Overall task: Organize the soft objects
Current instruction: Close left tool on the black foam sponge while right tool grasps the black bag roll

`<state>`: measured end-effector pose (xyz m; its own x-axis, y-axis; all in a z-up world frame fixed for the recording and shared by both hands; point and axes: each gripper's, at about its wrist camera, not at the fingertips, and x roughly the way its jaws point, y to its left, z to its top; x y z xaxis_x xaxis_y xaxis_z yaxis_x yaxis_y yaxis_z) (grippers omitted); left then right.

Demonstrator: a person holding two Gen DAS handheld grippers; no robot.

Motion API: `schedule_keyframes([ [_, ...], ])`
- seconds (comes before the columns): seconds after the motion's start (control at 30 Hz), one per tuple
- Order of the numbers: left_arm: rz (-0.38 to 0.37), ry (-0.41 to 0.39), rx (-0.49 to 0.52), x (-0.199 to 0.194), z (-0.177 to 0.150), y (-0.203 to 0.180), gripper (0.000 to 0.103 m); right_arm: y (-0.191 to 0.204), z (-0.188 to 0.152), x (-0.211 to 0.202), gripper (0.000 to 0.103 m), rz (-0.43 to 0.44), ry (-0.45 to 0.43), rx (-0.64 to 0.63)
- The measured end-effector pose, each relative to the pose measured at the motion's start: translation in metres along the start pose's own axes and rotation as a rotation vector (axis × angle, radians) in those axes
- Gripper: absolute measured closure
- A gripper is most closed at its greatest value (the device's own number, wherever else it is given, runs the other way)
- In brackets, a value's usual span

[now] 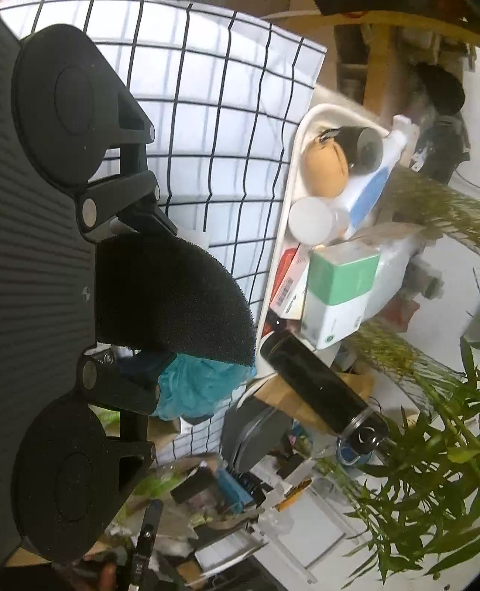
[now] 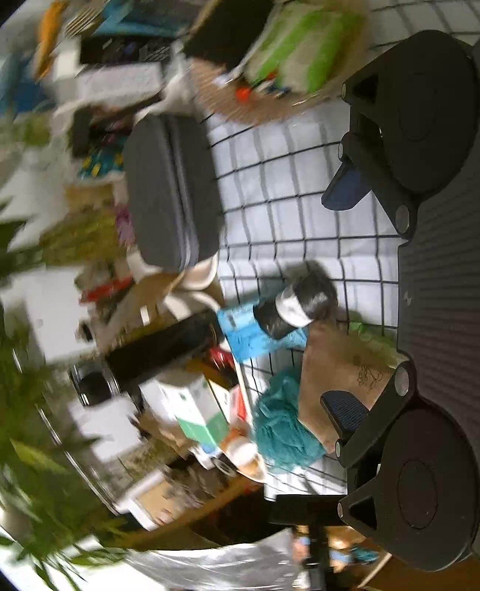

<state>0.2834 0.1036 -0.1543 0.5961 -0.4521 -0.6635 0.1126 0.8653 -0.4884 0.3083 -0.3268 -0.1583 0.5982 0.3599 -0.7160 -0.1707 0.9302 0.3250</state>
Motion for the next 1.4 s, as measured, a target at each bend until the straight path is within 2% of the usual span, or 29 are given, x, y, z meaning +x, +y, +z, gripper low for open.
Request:
schedule_keyframes([
  [0.17, 0.015, -0.019, 0.012, -0.003, 0.001, 0.000, 0.040, 0.009, 0.007, 0.014, 0.000, 0.052, 0.006, -0.067],
  [0.33, 0.017, -0.029, 0.016, -0.004, 0.001, 0.001, 0.040, 0.012, 0.011, 0.040, 0.002, 0.027, 0.023, -0.108],
  [0.4, 0.025, -0.025, 0.023, -0.003, 0.001, 0.000, 0.040, 0.013, 0.011, 0.050, 0.012, 0.000, 0.025, -0.135],
  [0.53, 0.023, -0.016, 0.021, 0.000, 0.002, 0.000, 0.040, 0.013, 0.011, 0.073, 0.018, -0.027, 0.047, -0.182],
  [0.6, 0.020, -0.012, 0.024, 0.001, 0.002, 0.000, 0.040, 0.014, 0.012, 0.084, 0.025, -0.029, 0.061, -0.206],
  [0.73, 0.018, -0.012, 0.024, 0.001, 0.002, 0.002, 0.040, 0.017, 0.016, 0.105, 0.031, -0.055, 0.078, -0.245],
  [0.93, 0.022, -0.009, 0.018, 0.002, 0.003, 0.004, 0.040, 0.023, 0.021, 0.124, 0.033, -0.066, 0.092, -0.287],
  [1.17, 0.022, -0.014, 0.023, 0.002, 0.003, 0.004, 0.040, 0.022, 0.020, 0.144, 0.055, -0.058, 0.127, -0.301],
  [1.4, 0.001, -0.017, 0.027, 0.001, 0.003, 0.003, 0.040, 0.024, 0.019, 0.142, 0.057, -0.082, 0.128, -0.321],
])
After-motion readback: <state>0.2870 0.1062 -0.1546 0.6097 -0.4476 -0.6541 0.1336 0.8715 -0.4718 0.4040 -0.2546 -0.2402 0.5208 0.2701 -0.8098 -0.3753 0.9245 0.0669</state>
